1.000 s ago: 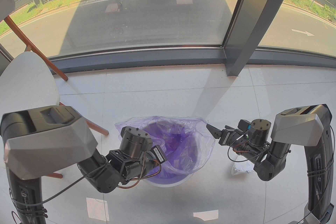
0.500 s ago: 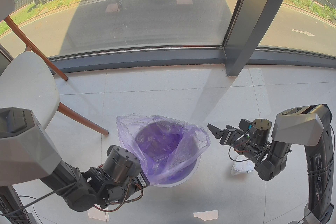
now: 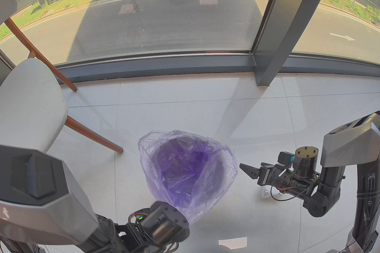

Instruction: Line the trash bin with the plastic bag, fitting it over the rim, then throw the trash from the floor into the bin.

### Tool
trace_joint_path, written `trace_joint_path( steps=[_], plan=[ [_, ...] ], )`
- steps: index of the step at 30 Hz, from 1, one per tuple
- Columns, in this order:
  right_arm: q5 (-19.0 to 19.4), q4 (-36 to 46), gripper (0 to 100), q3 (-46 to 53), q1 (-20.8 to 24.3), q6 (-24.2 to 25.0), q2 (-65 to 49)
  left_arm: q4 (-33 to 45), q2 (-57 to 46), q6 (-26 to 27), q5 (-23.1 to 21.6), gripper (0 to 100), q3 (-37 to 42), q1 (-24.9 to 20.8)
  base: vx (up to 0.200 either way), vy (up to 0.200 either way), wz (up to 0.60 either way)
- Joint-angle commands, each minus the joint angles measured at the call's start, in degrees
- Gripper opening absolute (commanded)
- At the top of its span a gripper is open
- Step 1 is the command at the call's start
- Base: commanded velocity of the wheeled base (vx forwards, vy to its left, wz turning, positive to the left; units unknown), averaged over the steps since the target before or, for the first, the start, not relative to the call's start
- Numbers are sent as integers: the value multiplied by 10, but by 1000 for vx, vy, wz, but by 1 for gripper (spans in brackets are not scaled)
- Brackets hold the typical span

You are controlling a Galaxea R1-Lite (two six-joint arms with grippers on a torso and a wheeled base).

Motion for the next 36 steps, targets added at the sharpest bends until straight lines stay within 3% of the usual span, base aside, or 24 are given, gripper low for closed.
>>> trace_joint_path(
  steps=[1, 4, 8, 17, 20, 27, 34, 35, 36],
  plan=[
    [8, -1, 100, 81, 2, -1, -75, -2, 38, -37, 12, 0, 17, -60, 0, 0, 0],
    [8, -1, 100, 106, 10, 2, -86, -2, 38, -41, 17, 0, 17, -61, 0, 0, 0],
    [9, -2, 100, 166, 61, 22, -107, -2, 37, -44, 19, 0, 16, -55, 0, 0, 0],
    [-1, -3, 100, 144, 171, 96, -71, -2, 29, -42, 19, 0, 13, -17, 0, 0, 0],
    [-6, -3, 100, 128, 177, 97, -37, -2, 27, -43, 19, 0, 14, -11, 0, 0, 0],
    [-60, -3, 100, 49, 177, 102, 15, -3, 26, -44, 20, 0, 14, -14, 0, 0, 0],
    [-75, -3, 100, 25, 198, 109, 37, -2, 26, -43, 22, 0, 12, -14, 0, 0, 0],
    [-77, -3, 0, 23, 198, 109, 39, -2, 27, -43, 22, 0, 12, -13, 0, 0, 0],
    [-81, -3, 0, 19, 200, 109, 43, -2, 26, -43, 22, 0, 13, -14, 0, 0, 0]
  ],
)
